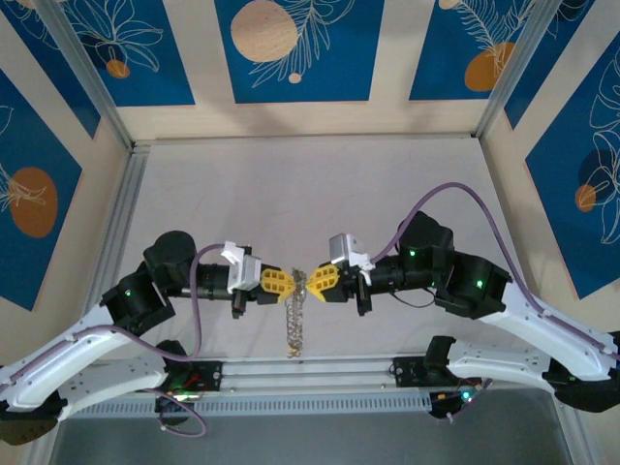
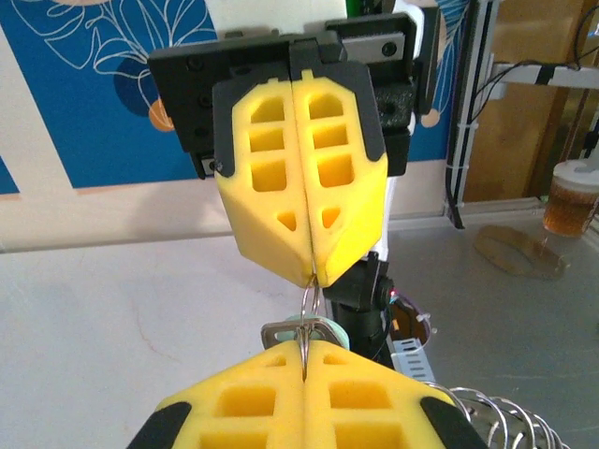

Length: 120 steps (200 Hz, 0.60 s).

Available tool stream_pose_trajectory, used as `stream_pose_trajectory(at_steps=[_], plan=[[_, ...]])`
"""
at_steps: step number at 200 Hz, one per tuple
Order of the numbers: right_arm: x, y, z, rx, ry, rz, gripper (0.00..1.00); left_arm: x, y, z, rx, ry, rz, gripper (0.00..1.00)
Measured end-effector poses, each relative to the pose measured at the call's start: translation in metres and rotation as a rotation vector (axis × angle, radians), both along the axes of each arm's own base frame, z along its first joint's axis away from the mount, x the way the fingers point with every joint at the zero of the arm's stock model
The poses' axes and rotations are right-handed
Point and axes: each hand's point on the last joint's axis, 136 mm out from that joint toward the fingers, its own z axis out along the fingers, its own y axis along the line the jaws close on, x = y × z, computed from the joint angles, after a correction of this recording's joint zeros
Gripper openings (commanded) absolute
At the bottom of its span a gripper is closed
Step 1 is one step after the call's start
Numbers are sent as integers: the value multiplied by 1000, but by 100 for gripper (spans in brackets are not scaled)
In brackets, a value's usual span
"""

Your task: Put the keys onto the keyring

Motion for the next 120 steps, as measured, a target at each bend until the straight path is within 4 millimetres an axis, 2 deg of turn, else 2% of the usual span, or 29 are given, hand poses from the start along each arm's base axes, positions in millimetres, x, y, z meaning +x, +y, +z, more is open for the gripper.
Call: stream_pose_trajectory(at_steps=[68, 98, 120], plan=[[7, 7, -7, -26, 9, -17, 0, 10, -1, -15, 62, 0, 51, 0], [20, 5, -10, -41, 1, -93, 0, 20, -1, -18, 80, -2, 102, 0], [37, 2, -21, -68, 7, -196, 29, 29, -2, -27, 113, 9, 147, 0]])
